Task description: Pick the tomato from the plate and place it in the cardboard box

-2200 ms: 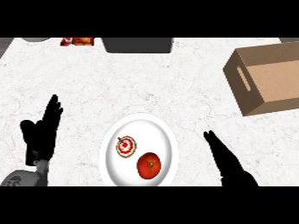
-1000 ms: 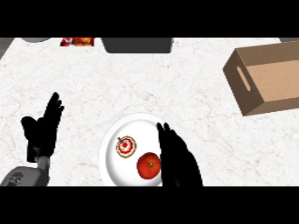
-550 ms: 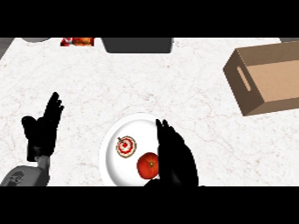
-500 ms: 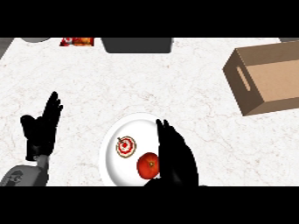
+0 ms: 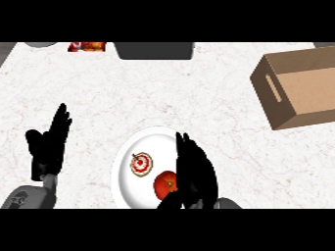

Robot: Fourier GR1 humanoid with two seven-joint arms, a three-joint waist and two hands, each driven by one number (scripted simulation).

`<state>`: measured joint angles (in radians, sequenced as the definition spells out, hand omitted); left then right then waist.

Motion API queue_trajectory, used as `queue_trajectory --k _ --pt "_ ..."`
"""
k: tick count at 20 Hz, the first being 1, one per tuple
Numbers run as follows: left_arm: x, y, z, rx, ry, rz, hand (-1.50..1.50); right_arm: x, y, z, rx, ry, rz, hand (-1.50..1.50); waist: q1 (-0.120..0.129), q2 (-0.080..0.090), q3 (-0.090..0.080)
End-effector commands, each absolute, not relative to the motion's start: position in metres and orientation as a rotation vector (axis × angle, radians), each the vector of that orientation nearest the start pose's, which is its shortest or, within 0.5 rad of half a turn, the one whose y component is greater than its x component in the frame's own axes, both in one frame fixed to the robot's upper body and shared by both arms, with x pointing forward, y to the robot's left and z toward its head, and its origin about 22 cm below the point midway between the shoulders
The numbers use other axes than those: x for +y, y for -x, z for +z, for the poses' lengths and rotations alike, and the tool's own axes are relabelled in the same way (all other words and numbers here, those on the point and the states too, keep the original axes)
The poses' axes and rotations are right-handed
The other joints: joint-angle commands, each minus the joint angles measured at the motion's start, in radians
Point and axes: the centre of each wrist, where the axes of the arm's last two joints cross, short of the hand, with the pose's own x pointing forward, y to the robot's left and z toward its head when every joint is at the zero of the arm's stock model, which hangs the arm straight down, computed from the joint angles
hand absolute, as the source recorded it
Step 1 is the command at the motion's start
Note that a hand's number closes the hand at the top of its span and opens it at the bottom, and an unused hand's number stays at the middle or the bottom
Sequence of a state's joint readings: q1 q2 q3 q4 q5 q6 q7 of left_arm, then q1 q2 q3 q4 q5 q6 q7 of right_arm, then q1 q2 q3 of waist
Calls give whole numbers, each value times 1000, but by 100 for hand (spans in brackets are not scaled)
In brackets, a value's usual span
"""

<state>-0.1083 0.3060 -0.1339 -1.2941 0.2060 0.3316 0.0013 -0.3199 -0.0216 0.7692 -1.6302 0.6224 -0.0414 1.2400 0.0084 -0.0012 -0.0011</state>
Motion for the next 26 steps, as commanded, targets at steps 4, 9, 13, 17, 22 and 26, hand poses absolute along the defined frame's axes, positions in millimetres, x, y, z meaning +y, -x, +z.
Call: queue_trajectory --k 4,9,13,17,22,26 --pt "278 -256 -32 -1395 -317 63 0 -29 -222 59 -682 618 805 -150 2 0 0" --pt "271 -264 -34 -1384 -315 48 0 -24 -241 62 -704 613 806 -150 2 3 0" --pt "278 -264 -32 -1393 -308 59 0 -22 -223 47 -680 602 814 -150 -2 1 0" --pt "286 -262 -17 -1379 -307 69 0 -23 -217 42 -682 603 789 -150 0 -1 1" --pt "276 -265 -24 -1383 -292 46 0 -16 -233 21 -698 621 790 -150 10 3 1" --pt "288 -267 -21 -1380 -287 52 0 -22 -233 23 -685 589 810 -150 0 1 1"
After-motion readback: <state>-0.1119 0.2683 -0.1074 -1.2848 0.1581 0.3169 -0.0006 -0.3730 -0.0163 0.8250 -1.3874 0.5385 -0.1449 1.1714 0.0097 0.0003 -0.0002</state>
